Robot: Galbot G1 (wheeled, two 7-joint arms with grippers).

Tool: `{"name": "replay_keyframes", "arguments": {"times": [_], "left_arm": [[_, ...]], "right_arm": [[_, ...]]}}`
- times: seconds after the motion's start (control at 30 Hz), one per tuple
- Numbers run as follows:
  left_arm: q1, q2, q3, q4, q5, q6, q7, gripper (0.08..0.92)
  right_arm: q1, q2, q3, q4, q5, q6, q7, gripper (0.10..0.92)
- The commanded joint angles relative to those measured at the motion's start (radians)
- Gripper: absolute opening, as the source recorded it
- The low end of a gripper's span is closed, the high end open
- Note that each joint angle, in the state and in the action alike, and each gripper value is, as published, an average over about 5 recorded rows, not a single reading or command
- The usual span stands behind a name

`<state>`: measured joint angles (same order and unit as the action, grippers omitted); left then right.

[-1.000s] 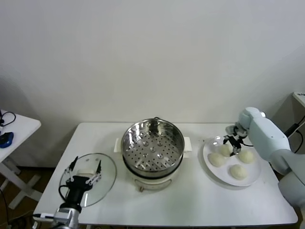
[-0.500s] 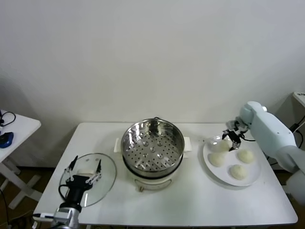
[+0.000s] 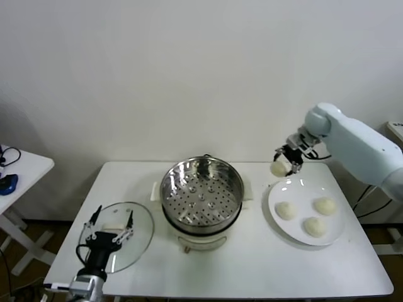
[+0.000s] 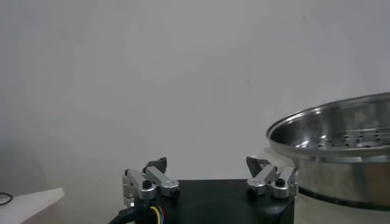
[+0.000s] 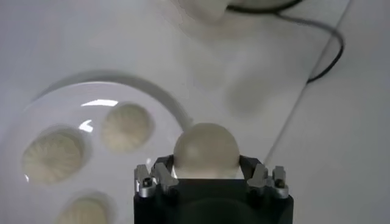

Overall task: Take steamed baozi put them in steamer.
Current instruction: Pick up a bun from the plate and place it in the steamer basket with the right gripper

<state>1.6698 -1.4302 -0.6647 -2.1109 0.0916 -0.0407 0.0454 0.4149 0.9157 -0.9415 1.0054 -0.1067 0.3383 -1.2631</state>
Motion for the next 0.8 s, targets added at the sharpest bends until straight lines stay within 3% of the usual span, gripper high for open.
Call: {"name": "replay_keyframes", "arguments": {"times": [0.03,0.3,0.8], "left_arm": [[0.002,-0.001,0.002,-0.005,0.005,0.0,0.001,0.823],[0.003,-0.001,0.006,-0.01,0.016,0.004,0.0,0.823],[0.019,-0.003,-0.003,-0.017,0.013,0.002,0.002,0.823]], "right_arm": [[0.207,0.008,-0.148,0.199,0.104,0.035,-0.011,0.72],[0.219,0.16,-0.133,0.308,-0.025,0.109,-0.022,0.721],[-0.027,0.465,-0.066,0.168,-0.369,0.219,-0.01,0.721]]}}
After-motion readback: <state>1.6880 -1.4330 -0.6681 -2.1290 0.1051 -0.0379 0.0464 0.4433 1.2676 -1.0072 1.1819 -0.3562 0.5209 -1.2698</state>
